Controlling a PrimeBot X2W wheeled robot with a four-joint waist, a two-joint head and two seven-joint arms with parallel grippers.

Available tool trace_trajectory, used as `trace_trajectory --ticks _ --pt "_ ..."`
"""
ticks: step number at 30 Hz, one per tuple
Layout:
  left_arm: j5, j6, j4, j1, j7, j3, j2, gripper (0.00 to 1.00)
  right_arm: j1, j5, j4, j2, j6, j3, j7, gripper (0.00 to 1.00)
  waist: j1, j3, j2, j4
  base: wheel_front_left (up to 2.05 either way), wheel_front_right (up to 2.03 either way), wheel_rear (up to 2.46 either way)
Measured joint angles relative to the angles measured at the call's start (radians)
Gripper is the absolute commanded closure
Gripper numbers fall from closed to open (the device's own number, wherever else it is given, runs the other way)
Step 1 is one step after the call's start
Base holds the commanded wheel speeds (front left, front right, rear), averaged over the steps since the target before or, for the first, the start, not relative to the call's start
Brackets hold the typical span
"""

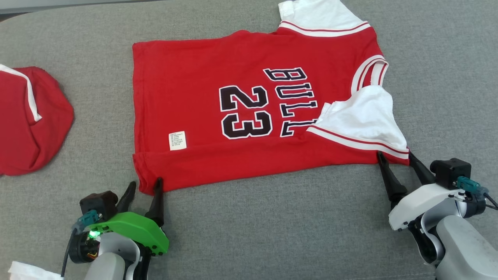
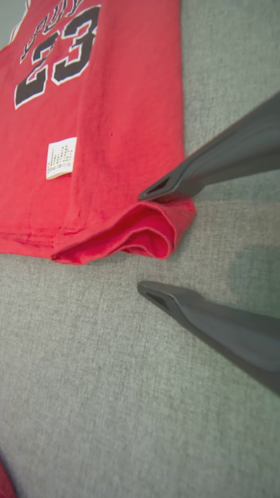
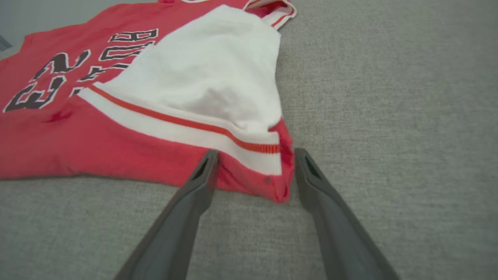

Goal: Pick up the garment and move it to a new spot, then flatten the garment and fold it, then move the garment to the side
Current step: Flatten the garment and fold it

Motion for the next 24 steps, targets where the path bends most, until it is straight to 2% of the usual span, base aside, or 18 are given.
trace_trajectory --ticks 1,8,15,19,24 --pt "-0.012 -0.008 0.002 -0.004 0.009 0.001 0.002 1.00 -0.006 0.016 0.008 -0.001 0.000 0.010 -0.002 1.00 0.0000 0.000 0.0000 -0.001 0.00 0.00 0.00" --pt "-0.035 -0.028 -0.019 -0.002 0.019 -0.004 0.011 1.00 -0.021 0.108 0.024 -0.026 0.001 0.090 -0.024 1.00 0.0000 -0.010 0.0000 -0.007 0.00 0.00 0.00" --pt "-0.047 -0.025 -0.109 0.071 0.097 -0.014 0.049 1.00 0.096 0.154 -0.050 -0.043 0.001 0.069 -0.041 1.00 0.0000 -0.050 0.0000 -0.006 0.00 0.00 0.00" --pt "-0.048 -0.012 -0.176 0.121 0.160 -0.017 0.083 1.00 0.197 0.153 -0.112 -0.029 0.001 0.042 -0.045 1.00 0.0000 -0.074 0.0000 -0.008 0.00 0.00 0.00" --pt "-0.053 0.018 -0.250 0.185 0.213 0.003 0.131 1.00 0.336 0.141 -0.184 0.024 0.001 -0.006 -0.026 1.00 0.0000 -0.106 0.0000 -0.021 0.00 0.00 0.00"
